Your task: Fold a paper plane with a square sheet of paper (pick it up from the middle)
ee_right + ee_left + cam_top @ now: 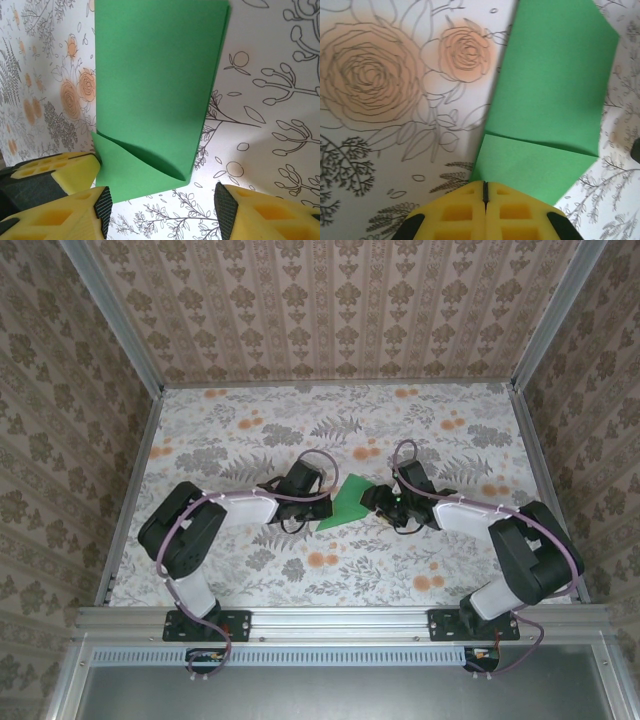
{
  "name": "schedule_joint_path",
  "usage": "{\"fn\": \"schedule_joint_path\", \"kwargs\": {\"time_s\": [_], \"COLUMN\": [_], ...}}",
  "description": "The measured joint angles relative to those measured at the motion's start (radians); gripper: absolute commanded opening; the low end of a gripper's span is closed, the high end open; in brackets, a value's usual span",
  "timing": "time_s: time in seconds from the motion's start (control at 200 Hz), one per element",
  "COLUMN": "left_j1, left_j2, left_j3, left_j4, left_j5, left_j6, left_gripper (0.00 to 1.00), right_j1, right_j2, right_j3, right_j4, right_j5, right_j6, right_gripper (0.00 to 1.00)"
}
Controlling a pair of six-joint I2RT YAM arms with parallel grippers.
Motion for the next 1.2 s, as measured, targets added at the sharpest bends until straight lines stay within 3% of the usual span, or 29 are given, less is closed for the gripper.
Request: {"fn": "schedule_joint_path", "kwargs": {"time_s": [1.2], "left_j1": [0.024], "left_j2": [0.006], "left_j3": [-0.001], "left_j4": [0.004], "left_j5": [0.003], "left_j6": [-0.066], "left_gripper": [0.0], "right_j1": [0.002], "right_j2": [0.145], "right_j3": [-0.012], "right_j4": [0.254], "right_j5": [-0.146], "right_j6": [0.159], "right_gripper": [0.35]}}
